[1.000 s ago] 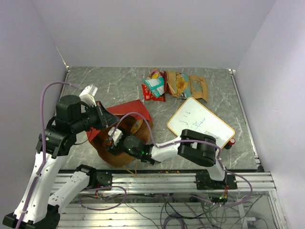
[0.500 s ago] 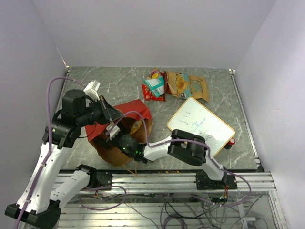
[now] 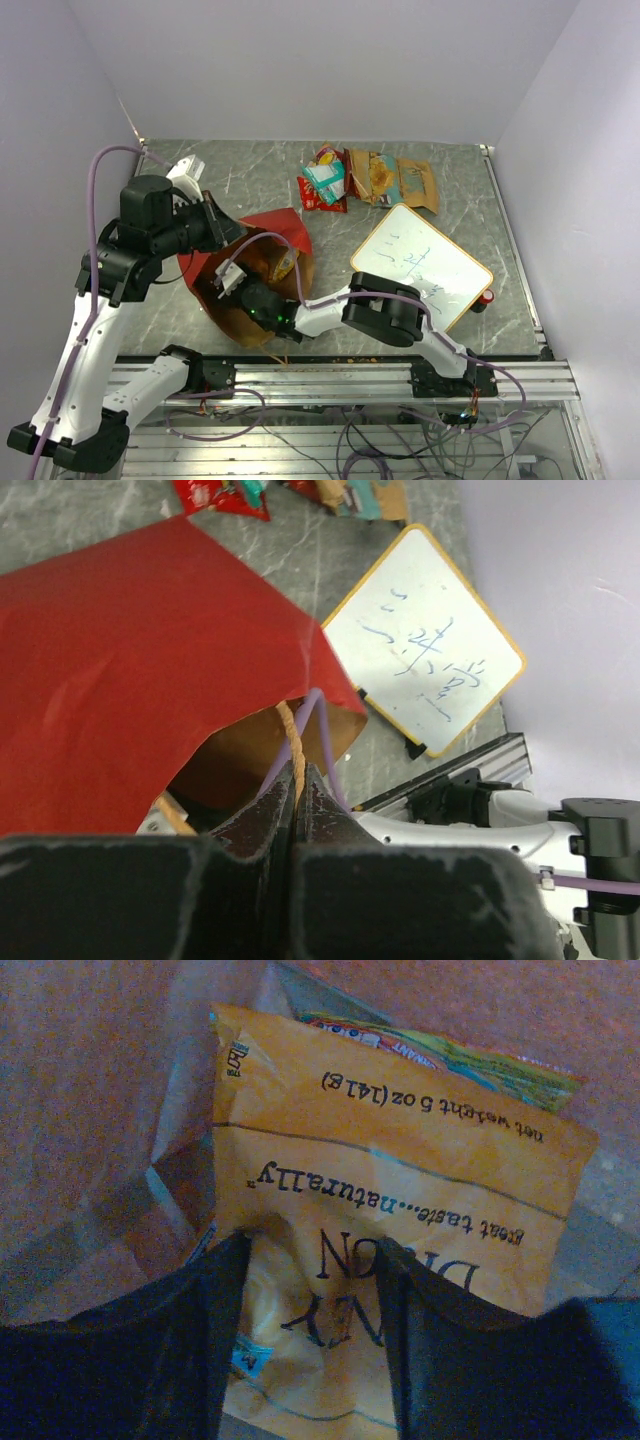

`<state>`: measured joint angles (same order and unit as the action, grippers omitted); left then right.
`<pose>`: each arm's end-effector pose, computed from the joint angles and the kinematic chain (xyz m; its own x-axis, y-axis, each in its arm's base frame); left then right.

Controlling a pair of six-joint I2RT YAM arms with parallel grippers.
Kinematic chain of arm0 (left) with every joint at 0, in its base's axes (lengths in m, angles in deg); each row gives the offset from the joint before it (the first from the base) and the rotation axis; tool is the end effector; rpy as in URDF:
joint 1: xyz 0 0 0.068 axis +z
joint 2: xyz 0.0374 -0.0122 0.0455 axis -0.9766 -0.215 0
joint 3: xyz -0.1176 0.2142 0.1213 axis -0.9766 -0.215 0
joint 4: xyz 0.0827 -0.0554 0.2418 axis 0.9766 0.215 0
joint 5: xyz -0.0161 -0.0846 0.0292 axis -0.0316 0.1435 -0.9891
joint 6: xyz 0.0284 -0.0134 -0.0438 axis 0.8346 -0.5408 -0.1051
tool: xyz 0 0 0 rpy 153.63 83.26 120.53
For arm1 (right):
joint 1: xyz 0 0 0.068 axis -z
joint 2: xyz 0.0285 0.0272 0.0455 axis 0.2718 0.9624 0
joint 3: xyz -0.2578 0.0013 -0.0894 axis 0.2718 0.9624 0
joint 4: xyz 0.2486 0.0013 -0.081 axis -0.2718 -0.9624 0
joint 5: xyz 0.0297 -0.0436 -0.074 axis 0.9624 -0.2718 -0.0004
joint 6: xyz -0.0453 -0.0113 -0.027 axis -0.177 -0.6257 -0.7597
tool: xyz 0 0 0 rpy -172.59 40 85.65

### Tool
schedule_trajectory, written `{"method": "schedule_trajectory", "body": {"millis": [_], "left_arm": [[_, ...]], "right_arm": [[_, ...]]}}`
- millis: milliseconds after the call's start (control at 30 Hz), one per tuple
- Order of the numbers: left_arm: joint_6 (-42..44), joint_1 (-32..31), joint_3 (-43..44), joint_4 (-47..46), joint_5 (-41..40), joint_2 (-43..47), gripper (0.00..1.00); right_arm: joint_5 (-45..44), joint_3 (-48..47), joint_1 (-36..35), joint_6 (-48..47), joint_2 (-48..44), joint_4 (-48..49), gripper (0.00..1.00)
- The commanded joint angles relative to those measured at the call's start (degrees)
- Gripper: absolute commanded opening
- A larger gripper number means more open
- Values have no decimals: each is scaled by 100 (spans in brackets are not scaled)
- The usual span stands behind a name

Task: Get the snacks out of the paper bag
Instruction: Take out the snack from the paper bag.

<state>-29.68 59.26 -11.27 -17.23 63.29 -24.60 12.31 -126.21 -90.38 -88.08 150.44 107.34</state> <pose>0.1417 -0.0590 0.4262 -0.6724 -0.3141 -0.6703 0.2489 0.7568 -0.6043 0.1440 0.4595 0.1292 0.0540 -0.1963 -0.9790 -0.7233 0.6683 -0.1739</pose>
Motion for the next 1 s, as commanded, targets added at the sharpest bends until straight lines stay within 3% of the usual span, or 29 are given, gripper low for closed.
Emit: {"method": "schedule_trajectory", "body": {"millis": [0, 433, 667, 967], "left_arm": [[233, -4, 180, 502, -592, 141, 7], [-132, -4, -195, 560, -700, 458, 7], [-185, -4, -177, 644, -728, 360, 7], [-227, -4, 229, 714, -877, -123, 7]], "right_arm": [[-227, 201, 102, -68, -113, -248, 46], [-94, 582, 158, -76, -881, -934, 1], [146, 1008, 157, 80, -1539, -1195, 0], [1204, 1626, 160, 236, -2591, -1100, 0]]}}
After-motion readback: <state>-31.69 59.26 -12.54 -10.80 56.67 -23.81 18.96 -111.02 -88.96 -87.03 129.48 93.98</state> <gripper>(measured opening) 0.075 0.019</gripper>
